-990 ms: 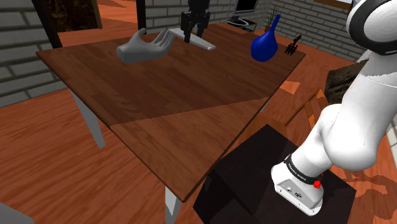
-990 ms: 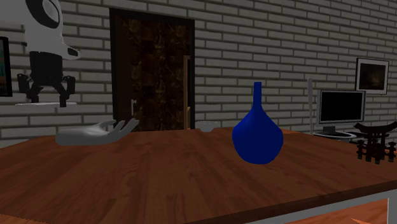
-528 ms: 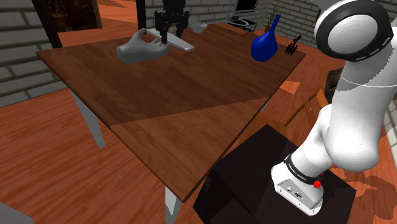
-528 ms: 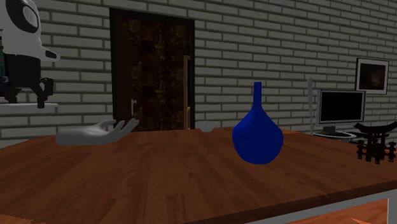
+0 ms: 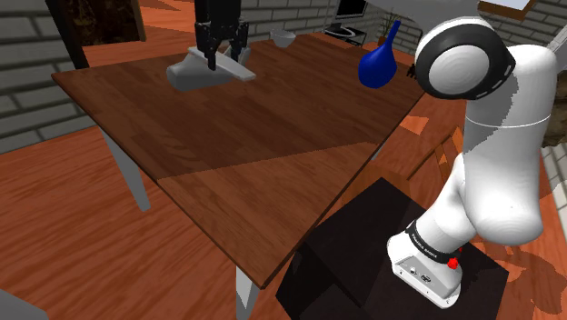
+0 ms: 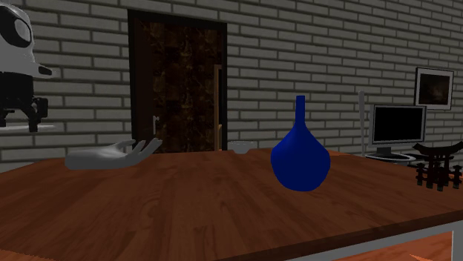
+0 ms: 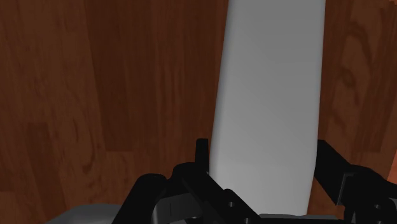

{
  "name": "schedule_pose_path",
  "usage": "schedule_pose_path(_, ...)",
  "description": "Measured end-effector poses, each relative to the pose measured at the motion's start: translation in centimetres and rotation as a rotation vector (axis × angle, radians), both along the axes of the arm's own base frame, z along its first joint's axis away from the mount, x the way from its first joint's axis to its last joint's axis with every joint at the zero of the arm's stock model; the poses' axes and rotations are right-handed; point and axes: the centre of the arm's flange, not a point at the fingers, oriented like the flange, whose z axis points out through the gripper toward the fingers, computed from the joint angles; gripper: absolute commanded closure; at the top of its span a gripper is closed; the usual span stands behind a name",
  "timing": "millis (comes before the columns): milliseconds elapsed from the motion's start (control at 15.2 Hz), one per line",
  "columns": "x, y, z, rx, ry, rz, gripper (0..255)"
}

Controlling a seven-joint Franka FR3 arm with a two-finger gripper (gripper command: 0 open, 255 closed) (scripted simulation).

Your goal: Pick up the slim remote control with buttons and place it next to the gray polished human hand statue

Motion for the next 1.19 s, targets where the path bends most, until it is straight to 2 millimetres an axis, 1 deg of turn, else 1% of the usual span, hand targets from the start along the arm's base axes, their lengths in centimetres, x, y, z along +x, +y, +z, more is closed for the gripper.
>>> schedule_pose_path(1188,0.1,0.1,-9.5,0.000,0.000,0.000,255)
